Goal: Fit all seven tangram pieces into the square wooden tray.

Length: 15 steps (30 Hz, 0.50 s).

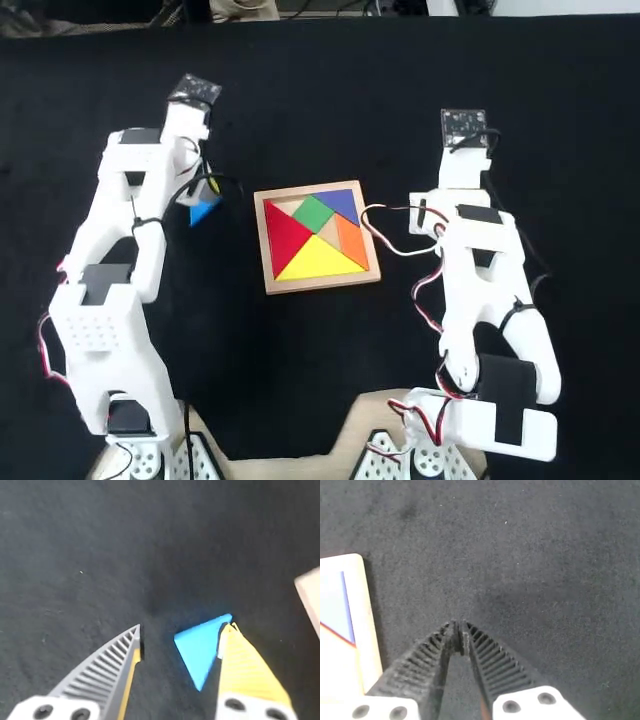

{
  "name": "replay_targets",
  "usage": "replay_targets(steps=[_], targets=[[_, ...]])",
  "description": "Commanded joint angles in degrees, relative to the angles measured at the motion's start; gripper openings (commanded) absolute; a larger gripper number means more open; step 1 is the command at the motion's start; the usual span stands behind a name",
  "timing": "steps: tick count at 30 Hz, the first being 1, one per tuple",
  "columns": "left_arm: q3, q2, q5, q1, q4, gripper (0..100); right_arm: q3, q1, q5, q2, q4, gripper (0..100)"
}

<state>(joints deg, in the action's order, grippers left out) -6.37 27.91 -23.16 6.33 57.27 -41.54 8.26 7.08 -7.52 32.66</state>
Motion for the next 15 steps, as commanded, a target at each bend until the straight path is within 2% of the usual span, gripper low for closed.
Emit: replay_targets(steps=[1, 3, 6, 7, 15], targets=[[-4.3, -0.5, 1.4, -0.5, -0.9, 25, 1.0, -0.7, 0.5, -0.1, -1.1, 1.1], [-4.4, -0.8, -0.3, -1.0, -1.4, 26, 1.0, -0.8, 0.5, -0.1, -1.1, 1.1], [-4.9, 0.7, -9.8, -2.4, -1.3, 26, 1.0, -0.8, 0.5, -0.1, -1.1, 1.1], [-5.1, 1.6, -10.8, -2.5, -1.2, 26, 1.0, -0.8, 0.5, -0.1, -1.1, 1.1], [-13.8, 7.6, -10.7, -0.3, 4.4, 25, 1.0, -0.8, 0.5, -0.1, -1.1, 1.1]])
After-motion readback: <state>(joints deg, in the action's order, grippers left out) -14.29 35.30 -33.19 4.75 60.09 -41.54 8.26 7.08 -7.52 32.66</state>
